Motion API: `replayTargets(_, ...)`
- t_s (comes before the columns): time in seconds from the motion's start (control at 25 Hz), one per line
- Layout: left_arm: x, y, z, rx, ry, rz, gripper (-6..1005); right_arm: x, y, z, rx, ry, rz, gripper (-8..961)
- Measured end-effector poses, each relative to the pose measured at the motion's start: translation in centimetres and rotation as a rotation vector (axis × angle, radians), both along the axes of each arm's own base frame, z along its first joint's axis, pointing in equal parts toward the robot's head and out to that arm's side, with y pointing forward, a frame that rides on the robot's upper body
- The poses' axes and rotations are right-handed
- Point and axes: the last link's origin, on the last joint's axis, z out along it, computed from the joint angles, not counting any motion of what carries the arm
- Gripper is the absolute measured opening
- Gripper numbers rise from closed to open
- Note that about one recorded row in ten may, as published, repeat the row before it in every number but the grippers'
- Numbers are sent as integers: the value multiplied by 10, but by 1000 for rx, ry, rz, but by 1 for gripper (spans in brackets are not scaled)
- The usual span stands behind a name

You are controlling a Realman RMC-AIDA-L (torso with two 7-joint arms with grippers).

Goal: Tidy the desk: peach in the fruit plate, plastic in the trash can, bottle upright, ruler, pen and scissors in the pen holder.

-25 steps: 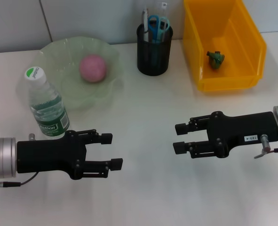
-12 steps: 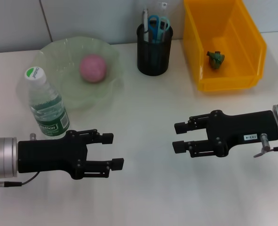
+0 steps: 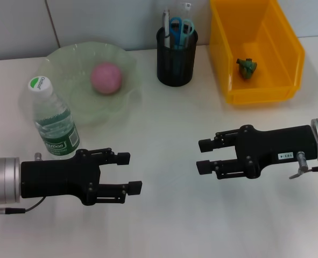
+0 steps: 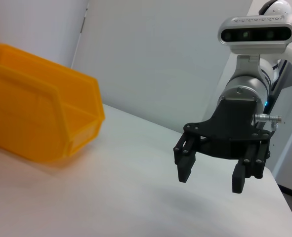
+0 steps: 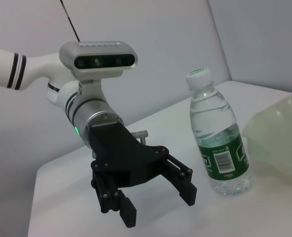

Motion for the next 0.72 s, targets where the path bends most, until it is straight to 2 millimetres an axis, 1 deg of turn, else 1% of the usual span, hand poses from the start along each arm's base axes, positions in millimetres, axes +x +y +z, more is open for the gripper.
replayTargets(0.72,-1,-1,-1,-1,-1,3,813,-1,1,0,0,-3,4,593)
